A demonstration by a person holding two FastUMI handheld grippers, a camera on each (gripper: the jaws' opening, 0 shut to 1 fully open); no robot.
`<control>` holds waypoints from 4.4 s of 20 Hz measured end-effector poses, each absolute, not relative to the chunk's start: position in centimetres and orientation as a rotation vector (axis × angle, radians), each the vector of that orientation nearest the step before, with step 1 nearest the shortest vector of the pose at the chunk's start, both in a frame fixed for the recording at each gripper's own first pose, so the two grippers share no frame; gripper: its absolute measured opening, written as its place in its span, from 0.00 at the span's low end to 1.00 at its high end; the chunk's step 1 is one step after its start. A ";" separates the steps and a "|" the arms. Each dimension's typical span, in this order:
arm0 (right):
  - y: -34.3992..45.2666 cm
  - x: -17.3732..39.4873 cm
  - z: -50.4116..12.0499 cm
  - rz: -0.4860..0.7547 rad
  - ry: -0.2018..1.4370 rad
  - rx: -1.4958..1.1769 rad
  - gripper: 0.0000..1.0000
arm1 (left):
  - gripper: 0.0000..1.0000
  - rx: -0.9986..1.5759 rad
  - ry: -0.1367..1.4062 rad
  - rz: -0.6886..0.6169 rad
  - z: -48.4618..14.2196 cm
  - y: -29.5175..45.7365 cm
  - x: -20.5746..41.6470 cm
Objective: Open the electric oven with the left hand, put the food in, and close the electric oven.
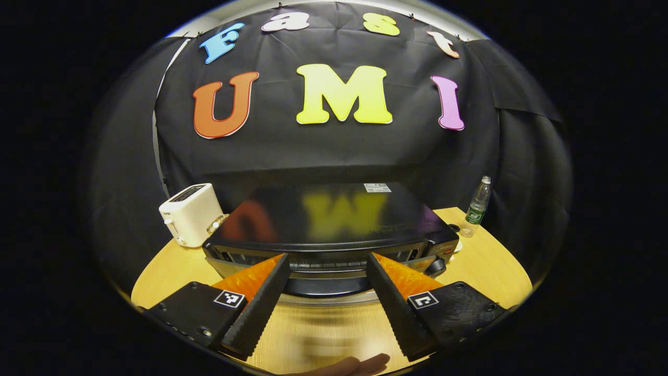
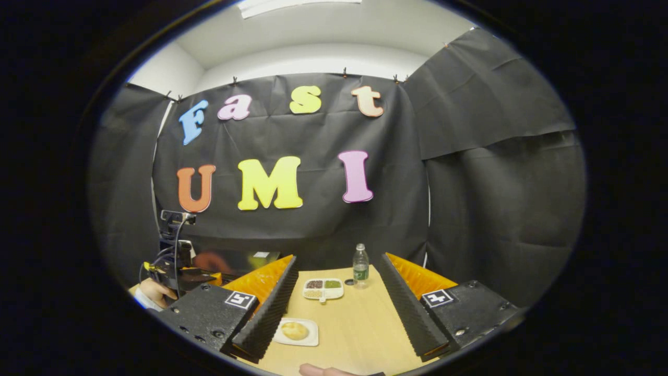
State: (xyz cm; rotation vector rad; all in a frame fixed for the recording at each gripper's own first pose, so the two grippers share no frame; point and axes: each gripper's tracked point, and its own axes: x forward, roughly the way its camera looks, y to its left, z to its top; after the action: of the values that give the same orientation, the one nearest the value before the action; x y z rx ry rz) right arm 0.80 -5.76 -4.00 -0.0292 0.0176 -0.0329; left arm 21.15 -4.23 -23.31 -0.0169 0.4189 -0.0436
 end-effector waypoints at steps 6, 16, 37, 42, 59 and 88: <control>-4.7 0.6 -5.0 -0.018 0.038 -0.051 1.00 | 0.98 -0.010 0.377 -0.045 -24.1 -4.5 18.2; -3.3 0.6 -7.1 0.021 0.080 -0.067 0.94 | 0.97 -0.006 0.346 -0.053 -27.2 -4.7 12.7; -1.6 1.0 -12.8 0.042 0.170 -0.143 0.95 | 0.98 0.026 0.501 -0.065 -36.6 -5.6 6.8; -1.4 1.6 -14.6 0.043 0.200 -0.143 0.95 | 0.97 0.015 0.550 -0.056 -39.0 -5.5 6.3; 1.2 9.5 -25.4 0.094 0.345 -0.043 1.00 | 0.96 -0.020 0.216 0.028 -20.7 1.4 2.5; 5.2 14.7 -40.1 0.150 0.622 -0.043 0.91 | 0.95 0.022 0.096 0.148 -8.9 6.7 -4.3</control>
State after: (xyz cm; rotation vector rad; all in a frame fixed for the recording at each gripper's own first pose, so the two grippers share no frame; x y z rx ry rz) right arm 14.71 5.15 -40.15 -0.0430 0.6220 0.1503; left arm -4.34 6.66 -8.93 0.0223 0.0960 0.1477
